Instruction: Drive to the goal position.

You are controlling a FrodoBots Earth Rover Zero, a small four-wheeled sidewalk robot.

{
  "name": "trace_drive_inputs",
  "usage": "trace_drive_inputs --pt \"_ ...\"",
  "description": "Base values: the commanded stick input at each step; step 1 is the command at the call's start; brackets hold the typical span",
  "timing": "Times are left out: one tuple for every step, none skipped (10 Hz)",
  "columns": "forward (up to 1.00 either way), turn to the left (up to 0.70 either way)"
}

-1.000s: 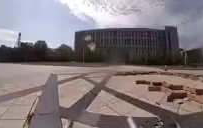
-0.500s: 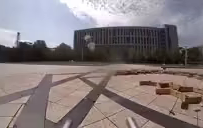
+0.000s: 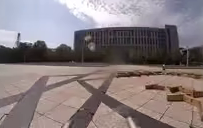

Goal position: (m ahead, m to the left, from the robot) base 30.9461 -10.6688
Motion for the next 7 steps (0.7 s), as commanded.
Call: trace_drive_inputs --pt "0.7 0.0" --pt "0.7 0.0" --pt "0.7 0.0" --pt "0.7 0.0" --pt "0.7 0.0" --pt "0.7 0.0" --pt "0.7 0.0"
